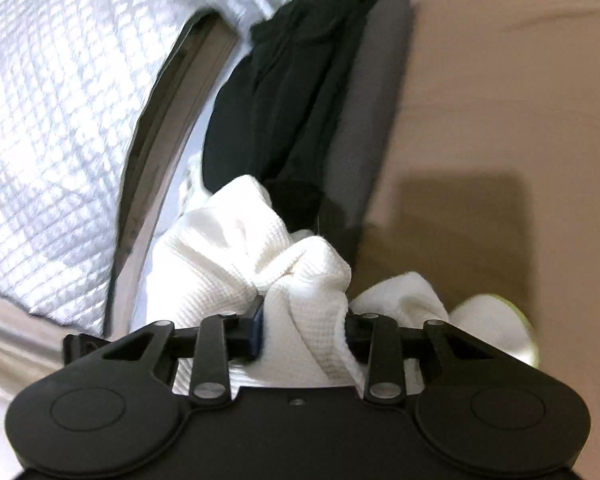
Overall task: Fold clothes
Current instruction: 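Grasp the white garment with the right gripper while the left gripper grasps it too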
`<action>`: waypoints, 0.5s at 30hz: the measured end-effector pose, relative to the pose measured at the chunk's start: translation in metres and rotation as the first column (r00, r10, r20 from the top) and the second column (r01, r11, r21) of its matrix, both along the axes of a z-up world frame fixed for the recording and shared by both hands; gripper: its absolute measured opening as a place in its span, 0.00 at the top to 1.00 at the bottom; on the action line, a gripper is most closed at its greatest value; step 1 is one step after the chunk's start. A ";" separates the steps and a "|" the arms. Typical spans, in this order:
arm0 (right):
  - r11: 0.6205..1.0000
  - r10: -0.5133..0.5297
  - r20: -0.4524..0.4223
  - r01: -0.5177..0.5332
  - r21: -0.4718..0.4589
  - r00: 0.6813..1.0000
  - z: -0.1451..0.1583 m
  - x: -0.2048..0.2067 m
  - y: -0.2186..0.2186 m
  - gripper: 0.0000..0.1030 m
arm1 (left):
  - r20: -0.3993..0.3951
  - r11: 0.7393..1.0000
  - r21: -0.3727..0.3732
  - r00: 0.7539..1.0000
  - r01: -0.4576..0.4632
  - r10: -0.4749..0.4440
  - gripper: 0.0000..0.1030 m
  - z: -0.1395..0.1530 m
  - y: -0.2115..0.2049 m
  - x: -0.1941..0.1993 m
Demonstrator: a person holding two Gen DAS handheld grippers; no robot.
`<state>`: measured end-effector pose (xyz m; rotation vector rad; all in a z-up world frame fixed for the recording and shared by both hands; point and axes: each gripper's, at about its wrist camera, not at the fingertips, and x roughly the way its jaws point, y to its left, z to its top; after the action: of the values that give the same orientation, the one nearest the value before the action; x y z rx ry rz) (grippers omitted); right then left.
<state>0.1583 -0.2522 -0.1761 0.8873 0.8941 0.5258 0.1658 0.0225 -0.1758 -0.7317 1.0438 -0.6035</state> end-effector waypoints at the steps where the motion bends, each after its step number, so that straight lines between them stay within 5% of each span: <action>1: 0.999 -0.019 0.013 0.020 -0.029 1.000 0.003 -0.013 -0.004 0.62 | 0.009 0.999 0.024 1.000 0.024 -0.024 0.47 0.005 -0.011 -0.004; 6: 0.984 -0.075 0.084 0.088 -0.156 0.994 0.016 -0.070 -0.033 0.62 | 0.098 0.979 0.159 0.984 0.130 -0.147 0.45 0.025 -0.072 -0.042; 10: 0.971 -0.072 0.103 0.093 -0.221 0.992 0.019 -0.088 -0.052 0.56 | 0.121 0.924 0.379 0.986 0.060 -0.114 0.37 0.048 -0.095 -0.060; 11: 0.970 -0.080 0.102 0.101 -0.221 0.992 0.023 -0.092 -0.056 0.52 | 0.137 0.911 0.413 0.988 0.012 -0.075 0.34 0.051 -0.093 -0.063; 13: 0.969 -0.120 0.108 0.140 -0.203 0.987 0.027 -0.101 -0.072 0.14 | 0.154 0.887 0.455 0.988 -0.082 0.012 0.22 0.055 -0.079 -0.065; 15: 0.960 -0.197 0.114 0.215 -0.178 0.974 0.027 -0.104 -0.084 0.05 | 0.137 0.874 0.459 0.985 -0.158 0.106 0.14 0.051 -0.054 -0.051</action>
<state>0.0539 -0.3364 -0.1490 0.7649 0.7414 0.2945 0.1144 -0.0319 -0.1245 -0.3338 0.9790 -0.2482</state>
